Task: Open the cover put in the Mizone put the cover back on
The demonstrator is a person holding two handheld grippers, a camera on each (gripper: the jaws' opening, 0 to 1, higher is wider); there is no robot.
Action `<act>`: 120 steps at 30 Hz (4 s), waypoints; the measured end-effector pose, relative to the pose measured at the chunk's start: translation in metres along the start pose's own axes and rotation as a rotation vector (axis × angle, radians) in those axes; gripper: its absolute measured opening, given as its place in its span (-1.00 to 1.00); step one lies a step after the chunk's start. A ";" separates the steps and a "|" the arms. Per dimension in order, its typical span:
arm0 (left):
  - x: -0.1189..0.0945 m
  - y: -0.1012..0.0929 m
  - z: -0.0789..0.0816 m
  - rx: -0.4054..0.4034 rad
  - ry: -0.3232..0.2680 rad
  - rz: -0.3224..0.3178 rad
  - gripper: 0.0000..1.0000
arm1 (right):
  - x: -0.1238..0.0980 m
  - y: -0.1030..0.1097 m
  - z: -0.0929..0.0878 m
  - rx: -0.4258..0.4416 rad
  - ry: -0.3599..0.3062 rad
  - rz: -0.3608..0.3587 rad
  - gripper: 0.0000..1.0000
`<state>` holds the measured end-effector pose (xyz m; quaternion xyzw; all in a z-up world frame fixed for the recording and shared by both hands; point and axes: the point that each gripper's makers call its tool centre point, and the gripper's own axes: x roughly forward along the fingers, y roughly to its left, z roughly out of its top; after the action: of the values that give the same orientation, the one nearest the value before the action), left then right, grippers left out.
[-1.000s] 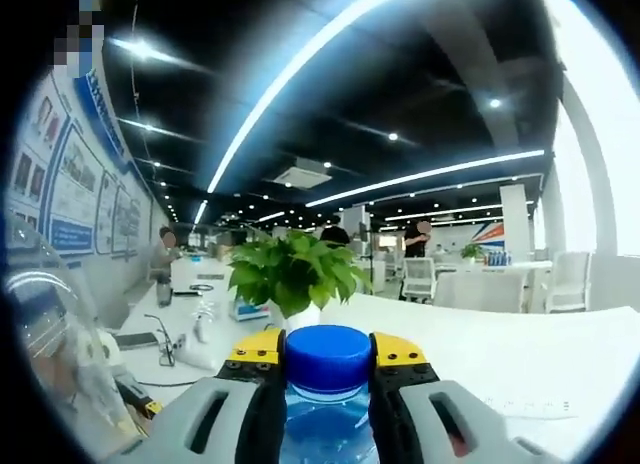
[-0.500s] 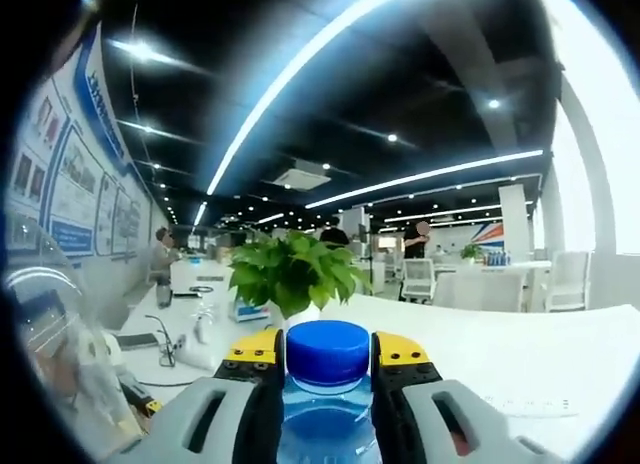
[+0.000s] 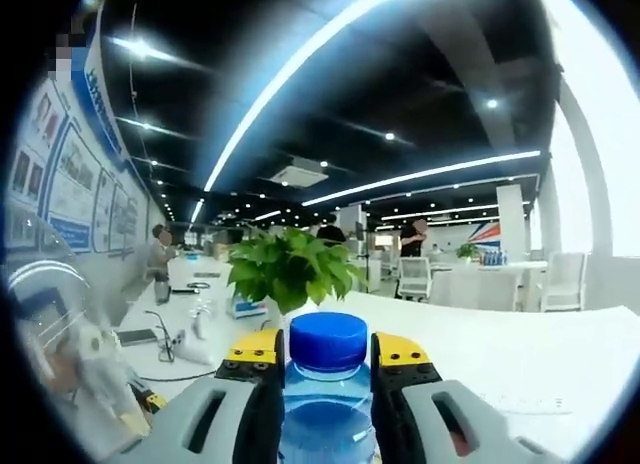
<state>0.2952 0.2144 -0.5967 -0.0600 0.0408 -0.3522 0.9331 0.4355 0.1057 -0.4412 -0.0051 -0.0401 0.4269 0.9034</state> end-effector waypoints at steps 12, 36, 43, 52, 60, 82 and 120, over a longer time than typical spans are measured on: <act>0.000 0.004 0.002 -0.013 -0.013 0.005 -0.64 | -0.033 -0.005 -0.003 -0.009 0.008 -0.037 -0.50; 0.000 0.000 0.006 0.030 -0.033 -0.002 -0.66 | -0.128 0.015 -0.048 0.014 0.048 -0.076 -0.50; 0.001 0.000 0.005 0.024 -0.031 0.002 -0.66 | -0.159 0.010 -0.079 0.059 0.090 -0.123 -0.50; 0.001 -0.001 0.006 0.029 -0.033 -0.002 -0.66 | -0.187 0.008 -0.106 0.104 0.120 -0.154 -0.66; 0.001 -0.002 0.005 0.030 -0.028 -0.005 -0.66 | -0.199 0.007 -0.135 0.134 0.161 -0.175 -0.66; 0.001 -0.003 0.003 0.042 -0.017 -0.006 -0.65 | -0.202 0.013 -0.150 0.146 0.152 -0.194 -0.66; 0.000 -0.001 -0.001 0.069 0.005 0.010 -0.65 | -0.199 0.015 -0.155 0.115 0.183 -0.185 -0.66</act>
<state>0.2946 0.2132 -0.5973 -0.0267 0.0315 -0.3487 0.9363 0.3095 -0.0346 -0.6103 0.0113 0.0664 0.3411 0.9376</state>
